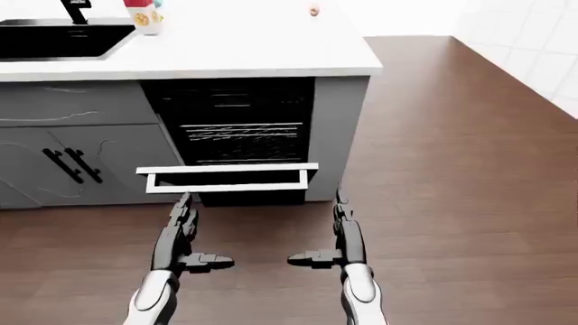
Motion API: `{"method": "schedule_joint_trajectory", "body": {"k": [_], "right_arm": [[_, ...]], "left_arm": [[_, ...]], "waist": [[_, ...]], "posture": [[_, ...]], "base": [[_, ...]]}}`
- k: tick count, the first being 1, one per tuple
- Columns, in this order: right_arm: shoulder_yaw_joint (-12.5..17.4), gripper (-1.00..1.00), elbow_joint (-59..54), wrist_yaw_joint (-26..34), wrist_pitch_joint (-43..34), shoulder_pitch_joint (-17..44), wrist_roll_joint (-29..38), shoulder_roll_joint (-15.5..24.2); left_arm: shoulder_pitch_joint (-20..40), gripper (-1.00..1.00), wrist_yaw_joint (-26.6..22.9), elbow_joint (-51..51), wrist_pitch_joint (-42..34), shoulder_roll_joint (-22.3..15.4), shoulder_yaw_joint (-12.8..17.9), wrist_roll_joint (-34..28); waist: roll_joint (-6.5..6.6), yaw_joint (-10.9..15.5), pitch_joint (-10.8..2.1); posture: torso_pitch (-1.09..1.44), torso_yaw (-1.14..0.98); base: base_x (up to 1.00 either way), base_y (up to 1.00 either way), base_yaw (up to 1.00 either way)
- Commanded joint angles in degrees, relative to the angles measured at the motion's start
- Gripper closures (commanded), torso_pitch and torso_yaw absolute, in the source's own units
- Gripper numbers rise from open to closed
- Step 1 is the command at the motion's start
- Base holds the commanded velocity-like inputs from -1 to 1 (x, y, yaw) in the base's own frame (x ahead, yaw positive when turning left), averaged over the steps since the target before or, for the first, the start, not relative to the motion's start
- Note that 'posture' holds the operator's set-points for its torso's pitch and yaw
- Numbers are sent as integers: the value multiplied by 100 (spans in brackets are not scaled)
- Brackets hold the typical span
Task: Close the dishwasher door
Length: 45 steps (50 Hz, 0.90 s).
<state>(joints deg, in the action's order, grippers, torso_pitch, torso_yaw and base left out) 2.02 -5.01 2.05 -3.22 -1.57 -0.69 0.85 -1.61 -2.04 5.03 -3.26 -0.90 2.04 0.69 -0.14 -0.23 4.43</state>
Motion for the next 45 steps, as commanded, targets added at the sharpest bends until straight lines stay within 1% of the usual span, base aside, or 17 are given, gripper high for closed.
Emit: {"method": "schedule_joint_trajectory", "body": {"k": [1,3,4,5,7,16,18,20,22,25,28,30,33,36,38,43,45], "right_arm": [[39,-100,575,-55,-10,124,-28,26],[-73,-100,723,-101,-192,120,148,16],[-75,-100,771,-90,-239,123,156,15],[-58,-100,734,-88,-228,137,145,11],[-88,-100,755,-95,-246,129,157,-11],[-159,-100,1332,-190,-556,10,393,-26],[-181,-100,1915,-205,-1057,50,578,32],[-54,-100,2876,-138,-1918,214,736,127],[116,-100,4035,-25,-3115,670,956,262],[-15,-100,4870,339,-4711,1747,1607,598],[-58,-100,5453,773,-5862,2713,2100,905],[-194,-100,5696,1082,-6606,3437,2481,1228],[-345,-100,5719,1570,-7453,4538,2873,1663],[-405,-100,5558,1822,-7623,5063,3083,1727],[-423,-100,5486,1893,-7556,5123,3193,1646],[-246,-100,5496,1995,-7008,4653,3156,1091],[-150,-100,5506,1995,-6948,4604,3080,1018]], "left_arm": [[312,-100,6,-75,387,42,-3,97],[361,-100,189,131,551,34,-65,-118],[378,-100,225,174,593,42,-87,-152],[334,-100,184,108,569,41,-111,-133],[290,-100,144,85,625,33,-124,-130],[338,-100,226,-512,212,-32,11,-102],[380,-100,325,-1338,-291,-73,-15,-291],[414,-100,305,-2203,-824,-103,-18,-455],[654,-100,310,-2973,-1506,-133,86,-507],[1187,-100,296,-4171,-2675,-234,259,-546],[1760,-100,325,-4915,-3618,-366,415,-444],[1946,-100,203,-5470,-4084,-525,280,-565],[2435,-100,149,-5698,-4619,-627,273,-710],[2786,-100,147,-5546,-4755,-661,308,-756],[2864,-100,146,-5502,-4772,-670,291,-770],[2931,-100,127,-5330,-4689,-651,126,-930],[2894,-100,98,-5336,-4657,-610,43,-1018]], "waist": [[-45,-12,-5],[-15,34,-348],[-27,35,-295],[-47,37,-99],[-53,28,-403],[-33,43,-464],[-28,50,-498],[-27,51,-526],[-38,60,-533],[-36,66,-527],[-29,54,-503],[-25,50,-503],[-22,49,-434],[-8,67,-354],[3,66,-325],[15,57,-290],[16,61,-293]], "posture": [[0,0],[0,0],[0,0],[0,0],[0,0],[0,0],[0,0],[0,0],[0,0],[0,0],[0,0],[0,0],[0,0],[0,0],[0,0],[0,0],[0,0]], "base": [[0,0,0],[0,0,0],[0,0,0],[0,0,0],[0,0,0],[0,0,0],[0,0,0],[0,0,0],[0,0,0],[0,0,0],[0,0,0],[0,0,0],[0,0,0],[0,0,0],[0,0,0],[0,0,0],[0,0,0]]}}
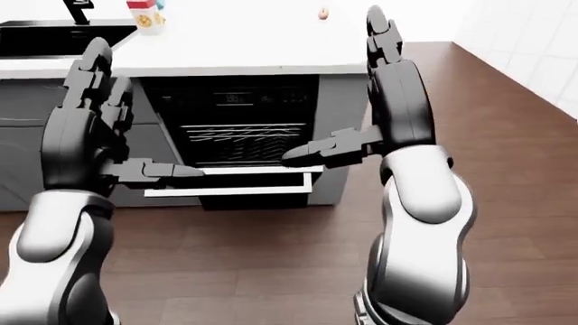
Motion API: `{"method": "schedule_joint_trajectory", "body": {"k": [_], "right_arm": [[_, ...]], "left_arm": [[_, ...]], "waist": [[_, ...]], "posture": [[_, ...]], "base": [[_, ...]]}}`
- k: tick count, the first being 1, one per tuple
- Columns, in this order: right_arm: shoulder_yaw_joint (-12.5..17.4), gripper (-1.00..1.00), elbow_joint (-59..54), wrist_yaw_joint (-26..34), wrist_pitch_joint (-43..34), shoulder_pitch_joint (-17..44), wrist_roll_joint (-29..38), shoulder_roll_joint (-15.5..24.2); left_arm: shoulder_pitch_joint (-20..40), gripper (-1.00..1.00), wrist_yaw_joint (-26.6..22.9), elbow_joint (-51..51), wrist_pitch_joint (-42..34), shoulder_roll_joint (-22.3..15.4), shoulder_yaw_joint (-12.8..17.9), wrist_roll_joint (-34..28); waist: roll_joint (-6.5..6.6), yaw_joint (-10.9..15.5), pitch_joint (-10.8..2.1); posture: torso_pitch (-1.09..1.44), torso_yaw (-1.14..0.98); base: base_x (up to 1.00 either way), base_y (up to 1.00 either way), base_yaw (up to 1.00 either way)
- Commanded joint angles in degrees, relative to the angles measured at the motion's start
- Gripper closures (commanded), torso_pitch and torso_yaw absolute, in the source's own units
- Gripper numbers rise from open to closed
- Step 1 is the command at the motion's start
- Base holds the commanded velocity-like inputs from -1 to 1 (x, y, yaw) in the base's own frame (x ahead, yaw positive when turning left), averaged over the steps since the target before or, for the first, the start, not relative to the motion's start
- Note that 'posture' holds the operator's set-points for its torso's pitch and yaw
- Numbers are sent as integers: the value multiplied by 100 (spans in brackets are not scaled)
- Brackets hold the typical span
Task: Close the dishwasher door
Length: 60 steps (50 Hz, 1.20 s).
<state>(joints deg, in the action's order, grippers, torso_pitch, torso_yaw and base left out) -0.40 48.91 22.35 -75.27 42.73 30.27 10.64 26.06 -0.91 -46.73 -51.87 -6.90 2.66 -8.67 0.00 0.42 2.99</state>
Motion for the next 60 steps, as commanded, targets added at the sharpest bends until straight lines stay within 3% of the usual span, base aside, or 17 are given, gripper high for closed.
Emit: {"method": "schedule_joint_trajectory", "body": {"k": [1,3,4,7,9,13,18,19,20,23,31,37,43,50,56,59,60], "right_arm": [[123,-100,121,-45,253,167,-60,11],[133,-100,96,-101,321,110,-133,-15],[139,-100,71,-130,361,78,-174,-36],[144,-100,-25,-202,488,11,-322,-85],[77,-100,-3,-202,414,62,-339,-39],[58,-100,-14,-217,451,46,-362,-32],[40,-100,-21,-242,464,52,-376,-44],[41,-100,-24,-243,465,56,-377,-44],[45,-100,-30,-244,474,53,-381,-47],[33,-100,-73,-265,546,12,-405,-82],[11,-100,-83,-258,561,16,-405,-99],[20,-100,-159,-271,664,-25,-435,-145],[29,-100,-140,-269,643,-25,-455,-145],[9,-100,-120,-293,672,-78,-462,-155],[47,-100,-138,-320,736,-108,-510,-187],[50,-100,-141,-339,741,-103,-542,-201],[58,-100,-122,-339,725,-99,-555,-201]], "left_arm": [[118,-100,-31,-130,236,17,-29,-113],[93,-100,-62,-109,270,56,-46,-162],[58,-100,-82,-114,295,71,-62,-188],[26,-100,-141,-87,334,110,-53,-244],[-23,-100,-163,-84,376,132,-62,-267],[-19,-100,-188,-96,362,151,-32,-279],[-54,-100,-211,-81,413,163,-35,-295],[-49,-100,-211,-69,416,166,-32,-295],[-48,-100,-210,-61,419,166,-39,-300],[-86,-100,-215,-55,458,183,-78,-320],[-118,-100,-256,-36,497,213,-85,-324],[-138,-100,-257,-11,527,222,-88,-335],[-163,-100,-259,5,561,241,-122,-356],[-202,-100,-268,47,620,250,-114,-358],[-209,-100,-277,45,620,262,-127,-379],[-218,-100,-277,80,657,265,-112,-371],[-255,-100,-276,93,697,271,-110,-363]], "waist": [[3,-3,-153],[9,-1,-154],[38,-10,-280],[122,-20,-205],[326,-34,-184],[338,11,-222],[-16,118,-147],[-172,128,-174],[-484,127,-278],[-365,110,-143],[16,95,-97],[-259,93,-150],[-230,51,-169],[-190,97,-23],[-189,78,-67],[-136,21,-76],[-37,-36,-83]], "posture": [[0,0],[0,0],[0,0],[0,0],[0,0],[0,0],[0,0],[0,0],[0,0],[0,0],[0,0],[0,0],[0,0],[0,0],[0,0],[0,0],[0,0]], "base": [[0,0,0],[0,0,0],[0,-7,0],[0,-20,0],[4,-68,0],[4,-68,0],[5,-65,0],[5,-61,0],[5,-60,0],[5,-55,0],[6,-50,0],[7,-7,0],[10,-5,0],[38,-3,0],[43,-2,0],[43,-11,0],[43,-38,0]]}}
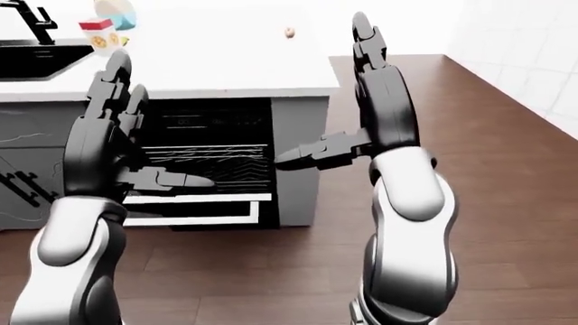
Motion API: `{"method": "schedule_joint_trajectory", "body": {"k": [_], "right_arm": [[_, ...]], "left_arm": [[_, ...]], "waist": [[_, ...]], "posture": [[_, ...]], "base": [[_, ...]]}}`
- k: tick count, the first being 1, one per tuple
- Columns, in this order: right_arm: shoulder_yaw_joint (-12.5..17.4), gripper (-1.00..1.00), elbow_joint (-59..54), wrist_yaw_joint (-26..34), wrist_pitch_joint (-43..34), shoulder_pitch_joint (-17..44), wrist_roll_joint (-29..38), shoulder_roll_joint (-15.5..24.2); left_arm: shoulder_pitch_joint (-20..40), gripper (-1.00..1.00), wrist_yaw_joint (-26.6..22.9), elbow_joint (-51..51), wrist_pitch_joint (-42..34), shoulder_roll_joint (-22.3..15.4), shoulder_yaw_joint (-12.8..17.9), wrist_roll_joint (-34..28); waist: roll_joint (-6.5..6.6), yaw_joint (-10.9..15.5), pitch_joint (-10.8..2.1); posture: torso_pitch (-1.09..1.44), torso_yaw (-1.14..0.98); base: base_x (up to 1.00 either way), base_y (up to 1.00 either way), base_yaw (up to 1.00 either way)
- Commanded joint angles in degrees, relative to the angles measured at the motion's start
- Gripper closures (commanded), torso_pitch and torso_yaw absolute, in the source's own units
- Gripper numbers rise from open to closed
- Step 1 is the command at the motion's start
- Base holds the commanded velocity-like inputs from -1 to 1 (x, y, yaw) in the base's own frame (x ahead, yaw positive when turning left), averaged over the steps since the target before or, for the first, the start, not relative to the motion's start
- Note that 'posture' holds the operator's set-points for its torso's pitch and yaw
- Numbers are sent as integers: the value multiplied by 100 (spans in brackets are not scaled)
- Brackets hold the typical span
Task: Close the dishwasher door
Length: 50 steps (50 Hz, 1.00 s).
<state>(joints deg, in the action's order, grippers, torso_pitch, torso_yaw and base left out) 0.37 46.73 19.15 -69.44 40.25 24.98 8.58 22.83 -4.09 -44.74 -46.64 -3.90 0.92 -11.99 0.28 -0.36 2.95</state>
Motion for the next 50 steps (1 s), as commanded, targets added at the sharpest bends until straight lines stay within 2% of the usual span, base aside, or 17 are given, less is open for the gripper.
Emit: {"method": "schedule_joint_trajectory", "body": {"k": [1,3,4,7,13,20,24,25,27,33,35,38,39,42,46,47,50], "right_arm": [[-24,-100,91,-21,141,151,-34,12],[-8,-100,74,-31,148,159,-55,10],[-6,-100,66,-41,161,152,-68,6],[-3,-100,45,-61,193,136,-96,9],[-8,-100,81,-71,158,145,-117,34],[11,-100,-26,-149,314,90,-214,-17],[6,-100,2,-164,281,102,-231,0],[-2,-100,1,-169,281,98,-233,0],[-1,-100,-5,-176,295,91,-242,-4],[-21,-100,-43,-216,364,30,-239,8],[-32,-100,-37,-213,359,-2,-213,14],[-51,-100,29,-192,310,-5,-179,20],[-60,-100,13,-192,302,1,-151,29],[-80,-100,-17,-178,317,-12,-99,30],[-98,-100,-35,-134,341,-16,-47,-1],[-97,-100,-29,-124,343,-22,-39,-8],[-98,-100,11,-103,319,-30,-10,-17]], "left_arm": [[79,-100,43,-105,163,-31,62,-33],[105,-100,46,-92,148,-30,62,-35],[95,-100,48,-98,154,-27,52,-36],[86,-100,50,-72,180,-24,49,-41],[88,-100,47,-77,171,-18,40,-47],[95,-100,34,-81,156,-12,18,-79],[64,-100,29,-57,197,-7,33,-75],[63,-100,29,-52,202,-7,35,-75],[71,-100,33,-33,204,-6,40,-73],[39,-100,37,-1,252,-1,36,-69],[44,-100,38,10,254,-3,41,-68],[30,-100,37,0,264,-4,46,-62],[32,-100,43,33,285,-2,48,-58],[18,-100,41,20,283,-5,46,-59],[12,-100,45,40,306,-9,57,-46],[10,-100,45,52,316,-11,61,-44],[16,-100,43,37,299,-13,75,-33]], "waist": [[68,-14,-52],[331,-15,-40],[280,-53,121],[339,-14,-84],[374,61,-106],[44,131,-192],[-395,126,-286],[-234,63,-291],[-417,10,-64],[-233,37,43],[-191,76,-78],[457,223,-60],[346,44,58],[274,67,-133],[-385,-3,-388],[-324,-89,-250],[-308,-41,-331]], "posture": [[0,0],[0,0],[0,0],[0,0],[0,0],[0,0],[0,0],[0,0],[0,0],[0,0],[0,0],[0,0],[0,0],[0,0],[0,0],[0,0],[0,0]], "base": [[44,-46,0],[43,-65,0],[43,-77,0],[43,-77,0],[43,-76,0],[43,-76,0],[43,-76,0],[43,-77,0],[43,-76,0],[36,-55,0],[0,0,0],[0,0,0],[0,0,0],[0,0,5],[0,0,50],[0,0,67],[0,0,67]]}}
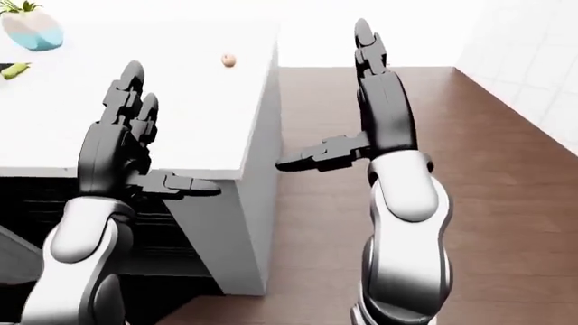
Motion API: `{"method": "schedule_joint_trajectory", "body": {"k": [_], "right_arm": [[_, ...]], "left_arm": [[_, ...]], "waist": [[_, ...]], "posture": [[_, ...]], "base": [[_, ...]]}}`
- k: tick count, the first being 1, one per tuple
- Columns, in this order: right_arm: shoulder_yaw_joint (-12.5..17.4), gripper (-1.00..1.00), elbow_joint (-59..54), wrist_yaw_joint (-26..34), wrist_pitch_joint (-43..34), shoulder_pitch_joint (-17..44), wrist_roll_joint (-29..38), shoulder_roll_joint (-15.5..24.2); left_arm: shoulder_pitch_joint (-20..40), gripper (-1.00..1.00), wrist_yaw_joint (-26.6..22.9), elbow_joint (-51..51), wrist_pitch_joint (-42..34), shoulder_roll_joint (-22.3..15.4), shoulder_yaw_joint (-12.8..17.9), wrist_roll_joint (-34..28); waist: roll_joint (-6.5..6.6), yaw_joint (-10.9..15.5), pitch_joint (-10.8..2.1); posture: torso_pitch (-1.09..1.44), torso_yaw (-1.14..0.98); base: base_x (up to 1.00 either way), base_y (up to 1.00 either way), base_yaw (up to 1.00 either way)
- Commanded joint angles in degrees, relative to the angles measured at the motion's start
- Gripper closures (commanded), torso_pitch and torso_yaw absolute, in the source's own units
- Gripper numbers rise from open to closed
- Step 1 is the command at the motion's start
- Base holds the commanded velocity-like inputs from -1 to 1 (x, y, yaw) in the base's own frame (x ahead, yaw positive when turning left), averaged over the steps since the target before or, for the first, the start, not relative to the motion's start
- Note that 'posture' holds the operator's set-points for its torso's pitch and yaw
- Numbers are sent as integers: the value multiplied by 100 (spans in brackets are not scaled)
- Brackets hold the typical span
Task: Close the dishwasher door
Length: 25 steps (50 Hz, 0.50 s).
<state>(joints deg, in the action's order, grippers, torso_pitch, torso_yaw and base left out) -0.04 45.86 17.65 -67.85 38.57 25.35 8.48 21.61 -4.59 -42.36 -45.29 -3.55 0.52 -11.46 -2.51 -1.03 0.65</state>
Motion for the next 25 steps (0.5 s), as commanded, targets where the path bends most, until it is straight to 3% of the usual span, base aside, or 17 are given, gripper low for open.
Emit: {"method": "schedule_joint_trajectory", "body": {"k": [1,7,9,11,12,13,14,17,21,22,23,24,25], "right_arm": [[-51,-100,92,50,167,138,-44,-14],[-48,-100,52,74,198,144,-31,-30],[-53,-100,55,83,183,152,-20,-28],[-58,-100,73,100,159,164,-7,-20],[-59,-100,70,108,155,171,-2,-17],[-57,-100,66,115,156,177,0,-17],[-56,-100,62,117,157,178,3,-19],[-79,-100,40,131,172,181,23,-20],[-94,-100,17,145,214,154,52,-46],[-95,-100,14,148,218,153,57,-53],[-95,-100,3,150,227,154,60,-58],[-91,-100,-5,152,238,152,60,-64],[-87,-100,-17,150,255,145,61,-74]], "left_arm": [[142,-100,99,-180,175,-46,114,-85],[144,-100,101,-181,166,-52,137,-61],[147,-100,103,-198,146,-58,134,-60],[151,-100,103,-216,130,-61,143,-51],[158,-100,105,-218,120,-61,146,-46],[161,-100,111,-218,116,-62,140,-47],[162,-100,113,-223,112,-64,132,-50],[171,-100,113,-237,92,-71,147,-37],[145,-100,127,-170,166,-72,139,-31],[136,-100,123,-183,165,-71,142,-25],[136,-100,125,-177,168,-71,142,-25],[139,-100,128,-164,175,-70,143,-23],[138,-100,133,-147,188,-69,140,-24]], "waist": [[3,44,-98],[262,114,-13],[424,116,-8],[709,114,-67],[708,110,-146],[662,174,-44],[714,158,-12],[478,234,-53],[126,197,100],[-18,192,108],[-244,179,40],[-166,146,-2],[-147,158,60]], "posture": [[0,0],[0,0],[0,0],[0,0],[0,0],[0,0],[0,0],[0,0],[0,0],[0,0],[0,0],[0,0],[0,0]], "base": [[0,0,66],[0,0,67],[0,0,66],[0,0,67],[0,0,67],[0,0,67],[0,0,67],[0,0,67],[0,0,68],[0,0,69],[0,0,68],[0,0,69],[0,0,68]]}}
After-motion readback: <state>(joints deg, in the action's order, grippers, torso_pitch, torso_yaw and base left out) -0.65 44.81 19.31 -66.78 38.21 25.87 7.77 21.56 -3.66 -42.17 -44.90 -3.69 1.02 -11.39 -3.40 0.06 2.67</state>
